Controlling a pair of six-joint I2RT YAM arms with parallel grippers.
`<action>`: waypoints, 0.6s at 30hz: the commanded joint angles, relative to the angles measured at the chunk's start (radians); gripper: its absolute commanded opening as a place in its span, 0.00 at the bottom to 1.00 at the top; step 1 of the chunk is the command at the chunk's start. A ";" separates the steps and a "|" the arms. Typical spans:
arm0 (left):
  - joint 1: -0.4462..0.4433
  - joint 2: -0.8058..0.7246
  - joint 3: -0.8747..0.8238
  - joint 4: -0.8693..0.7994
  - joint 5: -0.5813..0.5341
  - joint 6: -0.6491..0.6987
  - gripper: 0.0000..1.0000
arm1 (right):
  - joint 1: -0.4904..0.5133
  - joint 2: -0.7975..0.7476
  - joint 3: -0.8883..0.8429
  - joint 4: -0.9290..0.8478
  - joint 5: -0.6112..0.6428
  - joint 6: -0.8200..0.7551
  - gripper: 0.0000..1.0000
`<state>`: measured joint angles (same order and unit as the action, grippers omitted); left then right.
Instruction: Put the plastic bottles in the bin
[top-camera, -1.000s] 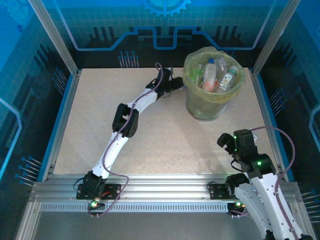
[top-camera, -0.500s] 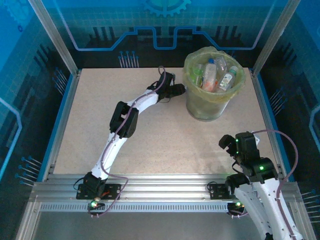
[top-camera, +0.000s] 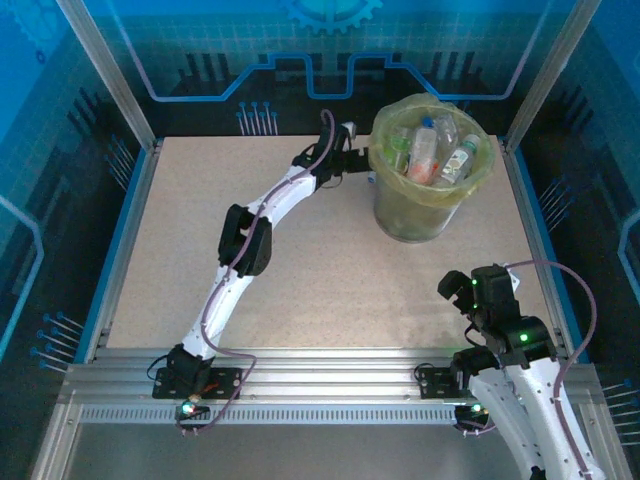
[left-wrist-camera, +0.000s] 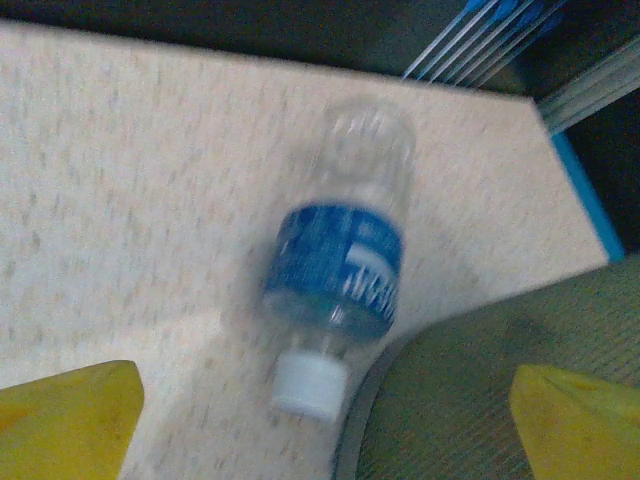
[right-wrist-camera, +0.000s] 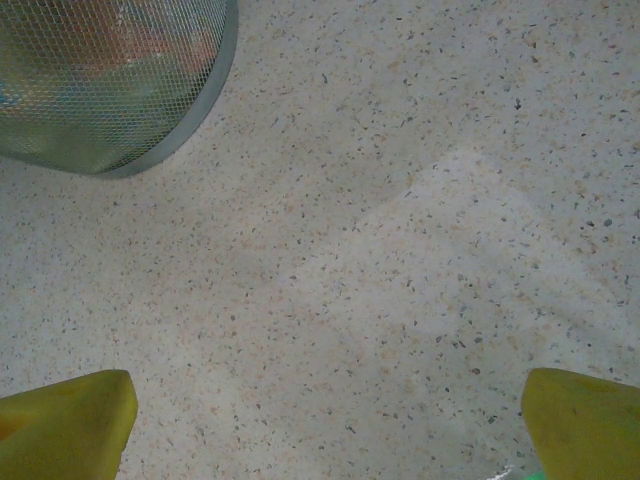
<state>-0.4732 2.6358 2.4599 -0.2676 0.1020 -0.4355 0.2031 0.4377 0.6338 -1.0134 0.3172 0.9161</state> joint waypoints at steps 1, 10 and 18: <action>-0.021 0.082 0.139 -0.070 0.031 0.112 0.99 | 0.016 0.008 0.023 -0.010 0.005 -0.008 1.00; -0.034 0.129 0.154 -0.050 0.002 0.183 0.99 | 0.016 0.055 0.022 0.031 -0.023 -0.017 1.00; -0.053 0.144 0.148 -0.092 -0.023 0.260 0.99 | 0.016 0.072 0.021 0.041 -0.033 -0.017 1.00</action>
<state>-0.4885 2.7811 2.5839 -0.3351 0.0685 -0.2371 0.2039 0.5129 0.6342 -0.9810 0.2901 0.9081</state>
